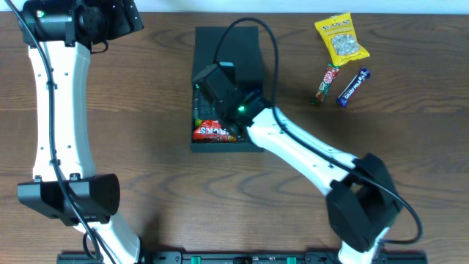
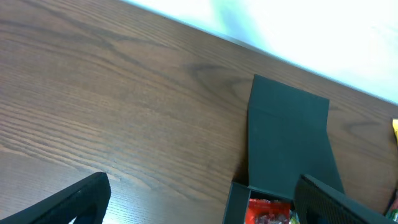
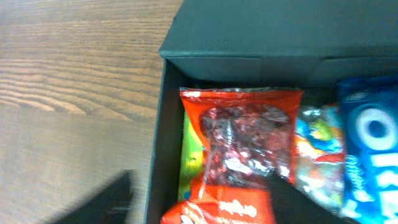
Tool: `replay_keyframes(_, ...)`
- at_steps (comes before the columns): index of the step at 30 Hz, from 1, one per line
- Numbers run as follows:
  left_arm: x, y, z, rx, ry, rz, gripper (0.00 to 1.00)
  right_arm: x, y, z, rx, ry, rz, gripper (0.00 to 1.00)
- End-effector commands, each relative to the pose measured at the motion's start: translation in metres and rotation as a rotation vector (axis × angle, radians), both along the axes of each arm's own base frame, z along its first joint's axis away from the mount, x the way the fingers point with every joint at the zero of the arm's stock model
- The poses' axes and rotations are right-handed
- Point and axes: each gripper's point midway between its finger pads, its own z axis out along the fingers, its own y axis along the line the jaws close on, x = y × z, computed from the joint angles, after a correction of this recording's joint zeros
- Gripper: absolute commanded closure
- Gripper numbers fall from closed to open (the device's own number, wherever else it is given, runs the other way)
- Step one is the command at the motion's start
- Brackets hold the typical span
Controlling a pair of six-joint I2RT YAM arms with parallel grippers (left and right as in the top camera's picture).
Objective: Pack container
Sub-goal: 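Carry the red bag with the right gripper into the box, then open the right gripper and lift it out of the box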
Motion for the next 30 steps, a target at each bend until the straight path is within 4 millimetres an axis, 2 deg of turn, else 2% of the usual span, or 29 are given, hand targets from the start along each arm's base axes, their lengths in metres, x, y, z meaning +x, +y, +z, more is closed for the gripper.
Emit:
replay_keyframes(1, -0.001, 0.002, 0.01, 0.002, -0.022, 0.008, 0.05, 0.006, -0.012, 0.014, -0.006, -0.007, 0.06, 0.99)
replay_keyframes(4, -0.001, 0.002, 0.009, 0.002, -0.02, 0.008, 0.05, -0.005, -0.001, -0.007, -0.014, 0.055, 0.191, 0.99)
replay_keyframes(7, -0.001, 0.002, 0.009, 0.002, -0.019, 0.008, 0.05, -0.007, 0.0, -0.026, -0.052, 0.081, 0.239, 0.99)
replay_keyframes(13, -0.001, 0.002, 0.009, 0.002, -0.019, 0.007, 0.05, -0.016, 0.006, -0.079, -0.093, 0.178, 0.308, 0.99)
replay_keyframes(16, -0.001, 0.002, 0.009, 0.002, -0.019, 0.007, 0.05, -0.024, 0.016, -0.093, -0.066, 0.208, 0.392, 0.99)
replay_keyframes(19, -0.002, 0.002, 0.009, 0.002, -0.017, 0.007, 0.05, -0.026, 0.024, -0.091, -0.049, 0.188, 0.462, 0.99)
replay_keyframes(23, -0.003, 0.002, 0.008, 0.002, -0.013, 0.007, 0.05, -0.021, 0.028, -0.077, -0.028, 0.141, 0.511, 0.99)
replay_keyframes(27, -0.004, 0.002, 0.007, 0.002, -0.004, 0.007, 0.05, 0.006, 0.012, -0.035, 0.006, 0.053, 0.466, 0.99)
replay_keyframes(28, -0.005, 0.002, 0.006, 0.002, -0.001, 0.007, 0.05, 0.015, 0.004, -0.023, 0.011, 0.023, 0.445, 0.99)
replay_keyframes(30, -0.006, 0.002, 0.005, 0.002, 0.004, 0.007, 0.05, 0.043, -0.027, 0.011, 0.017, -0.059, 0.362, 0.99)
